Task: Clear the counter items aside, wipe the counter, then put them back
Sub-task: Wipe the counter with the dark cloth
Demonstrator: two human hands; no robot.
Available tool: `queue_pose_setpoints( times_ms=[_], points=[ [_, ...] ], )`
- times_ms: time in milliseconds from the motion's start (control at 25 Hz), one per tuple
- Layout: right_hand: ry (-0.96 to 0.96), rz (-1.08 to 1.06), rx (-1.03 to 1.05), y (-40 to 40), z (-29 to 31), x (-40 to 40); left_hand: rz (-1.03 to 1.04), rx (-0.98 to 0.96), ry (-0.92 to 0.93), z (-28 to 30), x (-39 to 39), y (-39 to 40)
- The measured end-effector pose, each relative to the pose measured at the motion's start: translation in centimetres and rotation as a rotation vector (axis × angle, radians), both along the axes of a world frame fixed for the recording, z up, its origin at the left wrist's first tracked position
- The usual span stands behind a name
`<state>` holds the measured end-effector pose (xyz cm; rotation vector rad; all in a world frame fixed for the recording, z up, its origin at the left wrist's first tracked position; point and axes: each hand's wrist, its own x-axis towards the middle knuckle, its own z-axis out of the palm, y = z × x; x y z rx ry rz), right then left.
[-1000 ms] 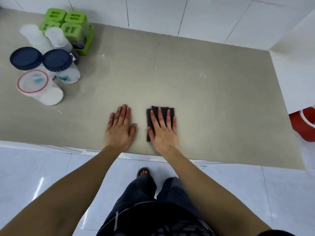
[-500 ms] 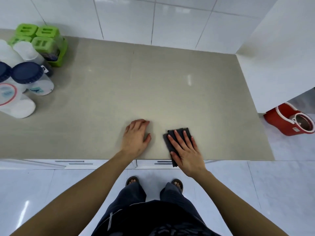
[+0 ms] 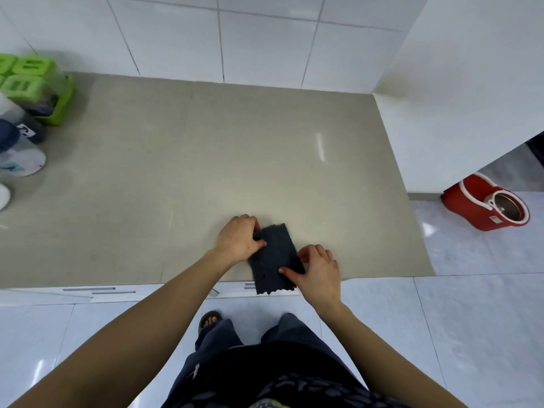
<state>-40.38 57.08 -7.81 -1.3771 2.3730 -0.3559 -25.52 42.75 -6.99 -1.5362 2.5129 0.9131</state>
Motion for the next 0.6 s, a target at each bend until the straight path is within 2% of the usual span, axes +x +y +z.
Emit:
queue_pose_setpoints(
  times_ms=[120, 320, 480, 600],
  points=[
    [-0.106, 0.009, 0.028, -0.8, 0.4, -0.3, -0.005, 0.164, 0.01, 1.2, -1.2, -0.8],
    [-0.467, 0.001, 0.043, -1.8, 1.0, -2.8, -0.138, 0.443, 0.287, 5.0, -3.0, -0.6],
    [-0.909, -0.055, -0.076, -1.8, 1.8, -6.6, -0.143, 0.477, 0.479, 8.0, -6.6, -0.1],
    [-1.159, -0.198, -0.207, -1.2, 2.8, -10.8, -0.017, 0.428, 0.62, 9.1, -9.6, 0.1]
  ],
)
